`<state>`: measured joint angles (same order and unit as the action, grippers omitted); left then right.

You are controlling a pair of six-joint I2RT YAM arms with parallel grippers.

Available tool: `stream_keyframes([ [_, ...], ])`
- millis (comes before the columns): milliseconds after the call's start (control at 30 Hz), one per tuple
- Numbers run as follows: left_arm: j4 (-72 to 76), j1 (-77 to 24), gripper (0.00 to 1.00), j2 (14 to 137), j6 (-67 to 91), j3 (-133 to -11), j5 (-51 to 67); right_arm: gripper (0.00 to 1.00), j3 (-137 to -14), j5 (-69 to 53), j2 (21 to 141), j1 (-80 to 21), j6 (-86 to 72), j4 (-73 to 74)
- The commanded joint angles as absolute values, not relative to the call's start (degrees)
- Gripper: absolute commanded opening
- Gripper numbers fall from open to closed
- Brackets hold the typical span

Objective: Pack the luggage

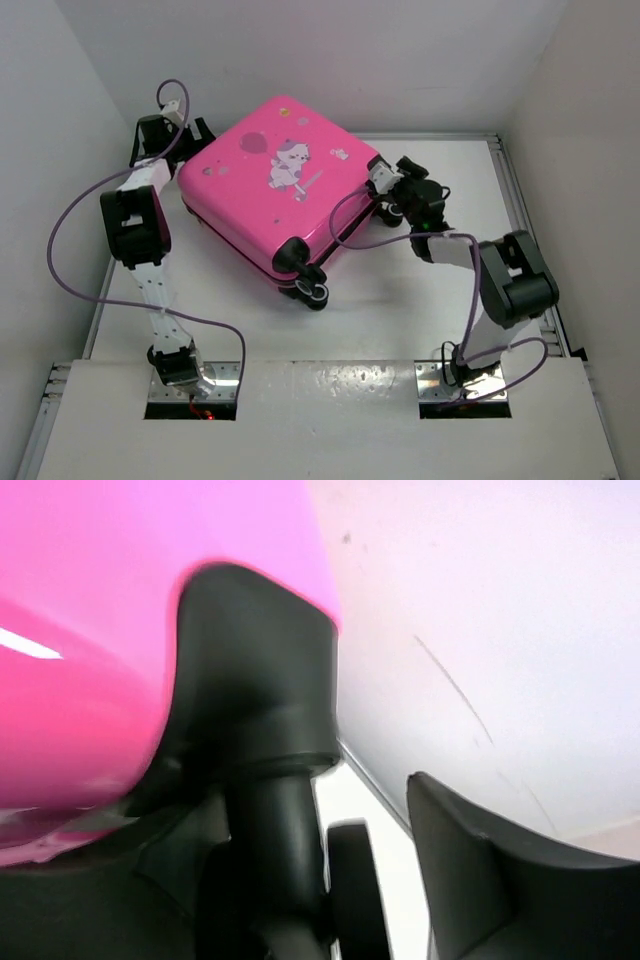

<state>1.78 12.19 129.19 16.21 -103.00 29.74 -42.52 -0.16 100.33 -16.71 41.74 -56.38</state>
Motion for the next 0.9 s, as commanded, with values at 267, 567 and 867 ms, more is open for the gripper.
stream_keyframes([
  [267,6.49,12.74,1.00,120.07,21.53,-96.96,27.79,0.74,-46.05,-14.84,81.14,-13.80,19.44,-32.66],
  [567,12.39,15.99,1.00,115.23,24.95,-89.75,26.37,0.70,-47.57,-26.36,75.77,-8.44,2.93,-9.66],
  [867,1.80,20.04,1.00,101.97,20.78,-84.47,25.66,0.39,-19.98,-32.62,58.64,-13.17,-15.72,-34.95],
])
